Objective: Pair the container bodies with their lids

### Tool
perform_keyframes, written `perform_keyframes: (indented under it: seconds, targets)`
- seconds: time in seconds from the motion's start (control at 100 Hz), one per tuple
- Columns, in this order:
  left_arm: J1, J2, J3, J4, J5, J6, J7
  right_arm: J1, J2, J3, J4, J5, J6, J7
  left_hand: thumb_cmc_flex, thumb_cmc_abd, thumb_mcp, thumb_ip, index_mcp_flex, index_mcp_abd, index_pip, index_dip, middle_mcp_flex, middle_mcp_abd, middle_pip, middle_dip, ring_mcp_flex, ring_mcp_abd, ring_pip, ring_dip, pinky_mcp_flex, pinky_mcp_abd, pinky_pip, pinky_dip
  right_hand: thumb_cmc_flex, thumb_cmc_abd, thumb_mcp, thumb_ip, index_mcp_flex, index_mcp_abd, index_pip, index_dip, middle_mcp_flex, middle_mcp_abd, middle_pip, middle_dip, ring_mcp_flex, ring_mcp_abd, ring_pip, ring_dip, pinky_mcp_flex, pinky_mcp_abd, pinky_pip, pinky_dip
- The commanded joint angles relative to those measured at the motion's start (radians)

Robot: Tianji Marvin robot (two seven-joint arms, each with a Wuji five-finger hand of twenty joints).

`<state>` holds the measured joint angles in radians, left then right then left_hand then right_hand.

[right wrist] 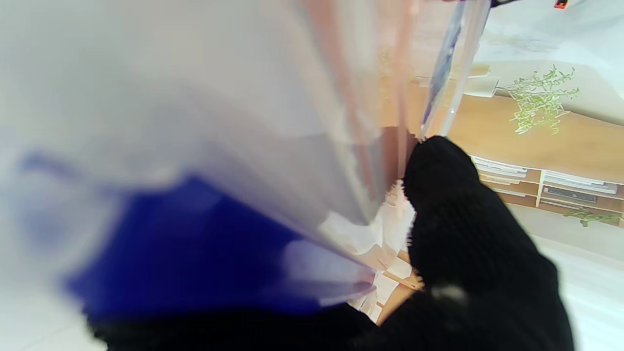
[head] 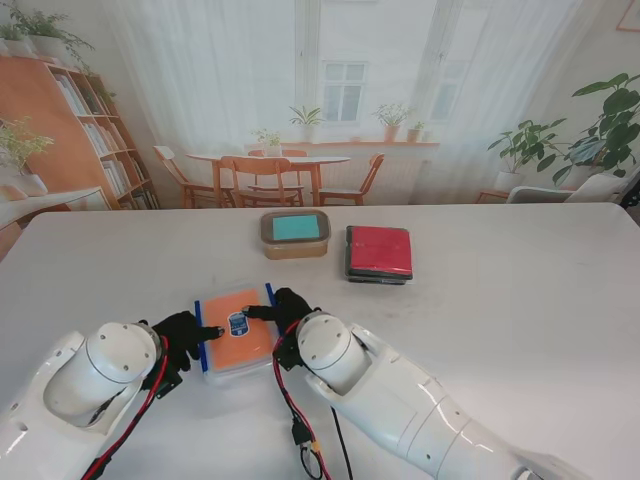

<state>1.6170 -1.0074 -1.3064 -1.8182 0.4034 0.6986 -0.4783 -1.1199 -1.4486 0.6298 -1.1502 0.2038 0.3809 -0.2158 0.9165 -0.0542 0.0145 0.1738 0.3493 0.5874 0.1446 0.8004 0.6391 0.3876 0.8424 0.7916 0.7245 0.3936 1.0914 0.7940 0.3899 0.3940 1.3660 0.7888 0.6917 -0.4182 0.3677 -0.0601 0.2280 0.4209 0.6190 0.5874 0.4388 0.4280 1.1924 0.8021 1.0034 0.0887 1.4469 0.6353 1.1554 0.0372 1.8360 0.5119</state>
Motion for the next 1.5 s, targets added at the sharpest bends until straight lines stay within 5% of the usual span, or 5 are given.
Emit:
perform_keyframes:
  seconds: [0.0, 0.61, 1.08, 1.31, 1.49]
  targets:
    - [0.014, -0.005, -0.002, -0.004, -0.001, -0.013, -0.012, 0.033, -0.03, -0.004, 0.003, 0.012, -0.019, 0.024, 0.01, -0.018, 0.023, 0.014, 0.072, -0.157, 0.021, -0.019, 0.012, -0.042, -0.006, -0.009, 0.017, 0.042, -0.012, -0.002, 0.002, 0.006, 0.033, -0.007, 0.137, 0.072, 0.153, 0.102, -0.011, -0.031, 0.017, -0.022, -0.014, -0.024, -0.002, -0.024, -0.003, 0.039, 0.042, 0.001, 0.035, -0.313, 0.05, -0.018]
    - [0.114, -0.005, -0.117, -0.06, 0.04, -0.029, -0.019, 0.181, -0.167, -0.07, 0.276, 0.131, -0.142, 0.105, 0.009, -0.02, 0.023, 0.015, 0.077, -0.154, 0.025, -0.022, 0.025, -0.043, -0.002, -0.01, 0.032, 0.039, -0.01, -0.005, 0.017, 0.008, 0.042, -0.012, 0.112, 0.055, 0.17, 0.088, -0.004, -0.04, 0.01, -0.042, -0.018, -0.017, -0.037, -0.047, -0.065, 0.103, -0.001, 0.008, 0.03, -0.248, 0.043, -0.05]
    - [0.14, -0.004, -0.149, -0.071, 0.053, -0.043, -0.028, 0.185, -0.124, -0.067, 0.221, 0.071, -0.042, 0.12, 0.001, -0.026, 0.021, 0.014, 0.076, -0.155, 0.024, -0.024, 0.027, -0.044, -0.002, -0.011, 0.037, 0.038, -0.009, -0.006, 0.02, 0.009, 0.046, -0.018, -0.02, 0.0, 0.118, 0.065, -0.025, -0.045, -0.089, -0.065, -0.11, -0.01, -0.165, -0.147, -0.232, 0.199, -0.178, 0.001, -0.145, -0.032, 0.014, -0.104]
    - [0.138, -0.005, -0.151, -0.067, 0.052, -0.058, -0.03, 0.176, -0.101, -0.058, 0.199, 0.053, -0.015, 0.131, -0.018, -0.029, 0.01, 0.006, 0.068, -0.157, 0.018, -0.029, 0.018, -0.04, -0.009, -0.014, 0.032, 0.04, -0.012, -0.006, 0.017, 0.011, 0.045, -0.02, -0.093, -0.013, 0.156, 0.055, -0.03, -0.074, -0.199, -0.062, -0.221, -0.049, -0.344, -0.323, -0.429, 0.252, -0.494, -0.091, -0.492, 0.326, -0.293, -0.029]
    - [0.15, -0.006, -0.169, -0.076, 0.053, -0.074, -0.029, 0.138, -0.063, -0.025, 0.116, 0.031, 0.004, 0.088, -0.031, -0.034, 0.001, -0.006, 0.063, -0.159, 0.008, -0.042, 0.009, -0.034, -0.024, -0.02, 0.027, 0.043, -0.019, -0.008, 0.012, 0.015, 0.04, -0.023, -0.114, -0.011, 0.163, 0.054, -0.024, -0.074, -0.24, -0.059, -0.252, -0.054, -0.383, -0.362, -0.491, 0.262, -0.579, -0.106, -0.577, 0.386, -0.37, -0.019]
